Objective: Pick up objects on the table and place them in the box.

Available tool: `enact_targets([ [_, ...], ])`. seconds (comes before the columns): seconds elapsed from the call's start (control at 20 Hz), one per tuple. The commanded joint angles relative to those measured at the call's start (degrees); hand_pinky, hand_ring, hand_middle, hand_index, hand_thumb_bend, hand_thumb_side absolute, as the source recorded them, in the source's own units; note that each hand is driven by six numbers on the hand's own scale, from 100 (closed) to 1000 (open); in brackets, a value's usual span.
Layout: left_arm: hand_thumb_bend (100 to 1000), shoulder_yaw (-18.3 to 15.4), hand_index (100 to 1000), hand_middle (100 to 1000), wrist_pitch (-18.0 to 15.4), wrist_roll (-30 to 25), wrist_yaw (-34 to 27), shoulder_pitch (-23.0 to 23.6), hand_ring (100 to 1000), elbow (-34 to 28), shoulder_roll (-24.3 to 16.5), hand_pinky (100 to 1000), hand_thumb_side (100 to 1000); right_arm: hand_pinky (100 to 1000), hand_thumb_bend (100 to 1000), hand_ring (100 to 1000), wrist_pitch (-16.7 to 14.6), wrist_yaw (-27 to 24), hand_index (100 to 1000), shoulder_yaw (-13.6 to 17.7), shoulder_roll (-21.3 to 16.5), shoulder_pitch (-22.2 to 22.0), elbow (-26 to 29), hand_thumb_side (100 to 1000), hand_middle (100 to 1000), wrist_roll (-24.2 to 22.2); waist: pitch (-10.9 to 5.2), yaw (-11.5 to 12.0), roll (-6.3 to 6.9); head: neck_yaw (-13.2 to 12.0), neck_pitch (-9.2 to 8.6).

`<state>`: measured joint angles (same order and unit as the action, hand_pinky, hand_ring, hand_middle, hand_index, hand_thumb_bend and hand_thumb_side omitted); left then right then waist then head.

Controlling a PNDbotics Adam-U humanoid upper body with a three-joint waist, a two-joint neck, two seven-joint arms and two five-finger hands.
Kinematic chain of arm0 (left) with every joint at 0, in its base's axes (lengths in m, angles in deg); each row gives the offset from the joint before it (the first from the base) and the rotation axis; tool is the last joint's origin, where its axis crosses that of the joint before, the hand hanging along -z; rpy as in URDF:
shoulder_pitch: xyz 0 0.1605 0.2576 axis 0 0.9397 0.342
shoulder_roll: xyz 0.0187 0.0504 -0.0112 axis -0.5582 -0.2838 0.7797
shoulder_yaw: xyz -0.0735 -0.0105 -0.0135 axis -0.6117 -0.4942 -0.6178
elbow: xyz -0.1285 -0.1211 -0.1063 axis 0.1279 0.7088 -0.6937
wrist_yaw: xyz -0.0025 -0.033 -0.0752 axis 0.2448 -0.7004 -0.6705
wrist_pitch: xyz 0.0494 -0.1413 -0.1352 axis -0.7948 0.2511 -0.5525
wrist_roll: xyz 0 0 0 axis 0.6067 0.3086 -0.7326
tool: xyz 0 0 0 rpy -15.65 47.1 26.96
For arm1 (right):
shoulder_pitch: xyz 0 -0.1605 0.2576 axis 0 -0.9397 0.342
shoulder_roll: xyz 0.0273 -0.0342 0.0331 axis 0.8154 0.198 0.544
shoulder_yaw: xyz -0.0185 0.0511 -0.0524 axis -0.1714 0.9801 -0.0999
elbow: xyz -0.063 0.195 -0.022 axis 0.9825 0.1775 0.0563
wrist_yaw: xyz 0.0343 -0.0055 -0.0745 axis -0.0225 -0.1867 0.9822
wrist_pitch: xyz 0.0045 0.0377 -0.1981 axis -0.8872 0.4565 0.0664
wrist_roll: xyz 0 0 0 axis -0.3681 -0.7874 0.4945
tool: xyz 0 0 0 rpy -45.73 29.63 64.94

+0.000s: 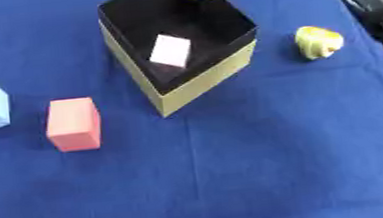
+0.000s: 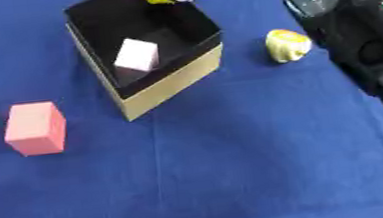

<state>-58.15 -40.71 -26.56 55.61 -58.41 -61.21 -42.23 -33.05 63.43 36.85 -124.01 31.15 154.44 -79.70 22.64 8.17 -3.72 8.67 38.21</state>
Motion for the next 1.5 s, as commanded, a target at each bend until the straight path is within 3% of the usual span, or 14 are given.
enact_targets([
  [0.05,184,-0.07,848,690,-0.06,-0.22,-0.01,-0.51,761,-1.01,-1.32,653,734,804,444,752,-0.92,0.77,745,0.22,-0.70,0.94,-0.06,159,640,-1.27,-1.03,0.16,0.11,0.01,-0.68],
  [0.2,185,-0.10,848,690,-0.03,-0.19,-0.03,-0.56,761,-1.01,-1.28,653,734,840,516,852,-2.12,1.91,837,-0.05,-0.72,0.82,-0.26,279,805,-4.15,-1.03,0.26,0.00,-0.01,-0.62],
  [0.5,186,-0.17,848,690,0.03,-0.13,-0.08,-0.48,761,-1.01,-1.24,653,732,855,563,881,-4.46,4.20,871,0.70,-1.05,0.71,0.01,282,848,-8.17,-1.34,0.03,0.00,-0.26,-0.26],
  [0.8,188,-0.24,848,689,0.08,-0.10,-0.18,-0.30,761,-1.01,-1.17,654,730,849,576,863,-5.36,4.45,860,1.37,-1.82,0.23,0.78,261,825,-9.20,-1.92,-0.45,0.37,-0.29,0.10],
  [0.95,189,-0.52,848,689,0.10,0.11,-0.07,0.18,761,-1.01,-1.08,654,729,848,566,852,-4.92,3.56,848,2.15,-4.82,-1.53,2.26,258,805,-8.73,-2.32,-1.30,0.59,-0.88,0.63],
  [1.15,189,-0.91,847,689,0.14,0.56,0.29,0.72,761,-1.01,-1.06,654,729,847,551,842,-3.40,1.48,832,4.44,-11.49,-6.40,5.69,249,784,-7.33,-2.59,-2.64,0.69,-2.16,0.90],
  [1.2,189,-0.96,847,689,0.14,0.64,0.37,0.78,761,-1.01,-1.05,654,729,845,512,835,-2.91,0.54,827,5.15,-13.03,-7.73,6.72,178,776,-6.93,-2.63,-2.92,0.73,-2.36,0.94],
  [1.25,189,-1.01,847,689,0.14,0.71,0.45,0.84,761,-1.01,-1.06,654,729,844,544,832,-2.37,-0.59,826,5.98,-14.53,-9.11,7.81,238,771,-6.44,-2.65,-3.22,0.81,-2.55,0.99],
  [1.5,189,-1.10,847,689,0.17,0.84,0.71,0.92,761,-1.01,-1.08,655,728,843,527,828,-0.29,-4.45,819,8.84,-19.64,-14.75,11.72,215,761,-4.84,-2.68,-4.22,1.27,-3.12,1.00],
])
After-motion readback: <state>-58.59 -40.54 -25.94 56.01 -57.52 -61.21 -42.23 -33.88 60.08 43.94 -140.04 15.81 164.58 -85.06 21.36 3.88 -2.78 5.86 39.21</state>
